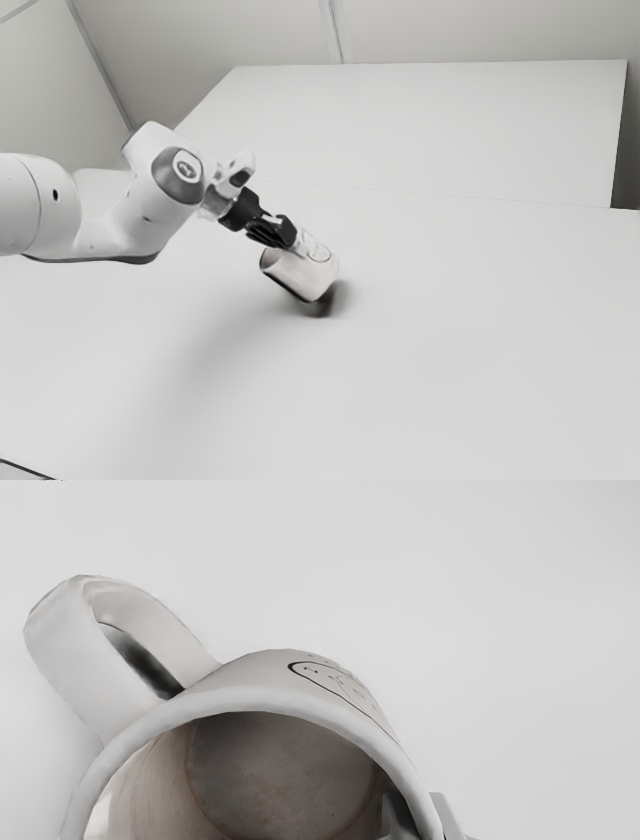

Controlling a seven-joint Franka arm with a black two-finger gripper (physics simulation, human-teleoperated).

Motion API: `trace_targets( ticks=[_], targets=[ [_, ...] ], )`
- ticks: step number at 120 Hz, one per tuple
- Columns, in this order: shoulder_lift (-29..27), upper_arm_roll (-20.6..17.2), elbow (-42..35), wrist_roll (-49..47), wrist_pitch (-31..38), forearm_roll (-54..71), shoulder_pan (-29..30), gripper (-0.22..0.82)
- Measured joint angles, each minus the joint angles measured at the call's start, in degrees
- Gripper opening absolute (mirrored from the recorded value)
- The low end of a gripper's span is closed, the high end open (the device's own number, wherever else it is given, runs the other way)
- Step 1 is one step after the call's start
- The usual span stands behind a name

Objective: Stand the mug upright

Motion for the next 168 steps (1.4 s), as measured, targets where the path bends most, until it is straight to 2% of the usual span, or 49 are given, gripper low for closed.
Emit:
trace_targets(
  ticks=[20,68,116,168],
  targets=[
    [-0.3,0.3,-0.3,-13.0,3.3,16.6,-2.3,-0.18],
    [-1.4,2.1,-2.2,-38.4,3.1,34.6,-5.4,-0.17],
    [-3.7,2.5,-4.8,-55.8,0.0,43.1,-7.3,-0.18],
    [-3.7,3.3,-8.2,-66.1,4.7,44.0,-8.1,-0.18]
  ],
)
